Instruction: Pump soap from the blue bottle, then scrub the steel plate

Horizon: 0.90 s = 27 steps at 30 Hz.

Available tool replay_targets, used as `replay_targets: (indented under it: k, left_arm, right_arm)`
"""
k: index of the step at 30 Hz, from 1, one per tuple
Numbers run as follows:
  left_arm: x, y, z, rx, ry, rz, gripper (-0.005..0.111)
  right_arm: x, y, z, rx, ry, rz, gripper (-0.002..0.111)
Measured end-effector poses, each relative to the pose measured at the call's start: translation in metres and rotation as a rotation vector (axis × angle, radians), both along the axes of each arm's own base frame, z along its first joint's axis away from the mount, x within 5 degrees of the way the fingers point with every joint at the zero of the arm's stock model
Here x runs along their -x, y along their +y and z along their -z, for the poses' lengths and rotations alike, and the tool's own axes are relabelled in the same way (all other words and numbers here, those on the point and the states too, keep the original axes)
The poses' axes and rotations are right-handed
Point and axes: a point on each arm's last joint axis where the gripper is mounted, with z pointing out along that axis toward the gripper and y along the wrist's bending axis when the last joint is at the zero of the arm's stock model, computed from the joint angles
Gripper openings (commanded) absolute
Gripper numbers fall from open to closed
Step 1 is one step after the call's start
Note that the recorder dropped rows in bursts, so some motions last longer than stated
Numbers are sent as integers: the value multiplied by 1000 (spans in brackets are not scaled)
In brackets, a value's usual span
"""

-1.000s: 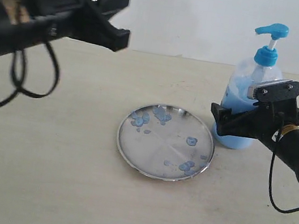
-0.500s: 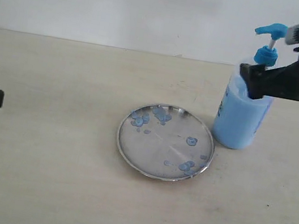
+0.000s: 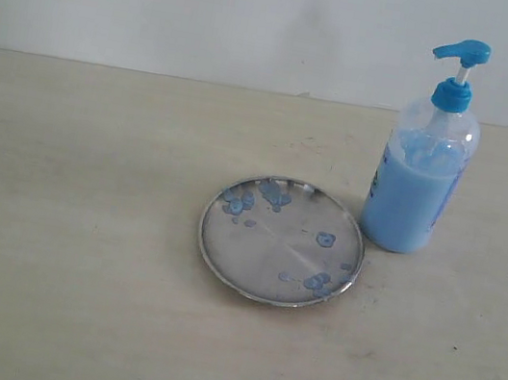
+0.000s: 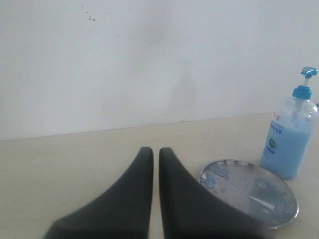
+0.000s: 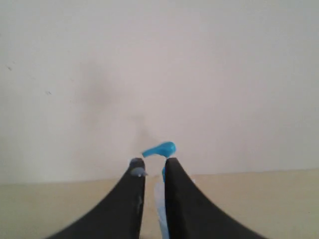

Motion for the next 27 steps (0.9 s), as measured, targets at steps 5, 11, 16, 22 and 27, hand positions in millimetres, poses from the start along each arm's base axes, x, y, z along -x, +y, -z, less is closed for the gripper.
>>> replay_targets:
  k: [5,11,16,22,27]
  left_arm:
    - [0,0,0,20,10,-1,4]
    - [1,0,-2,38,3,8,4]
    - [1,-1,-2,44,-6,13,4]
    - [1,-1,-3,44,-7,14,4]
    - [1,-1,-3,46,-6,14,4]
  right_arm:
    - [-30,-6,91,-77,-82,65,5]
    - [-45,-8,138,-181,88,94,5]
    - [-54,-8,150,-198,221,102,5]
    - [-58,-8,156,-188,288,104,5]
    - [-58,-8,156,-187,290,105,5]
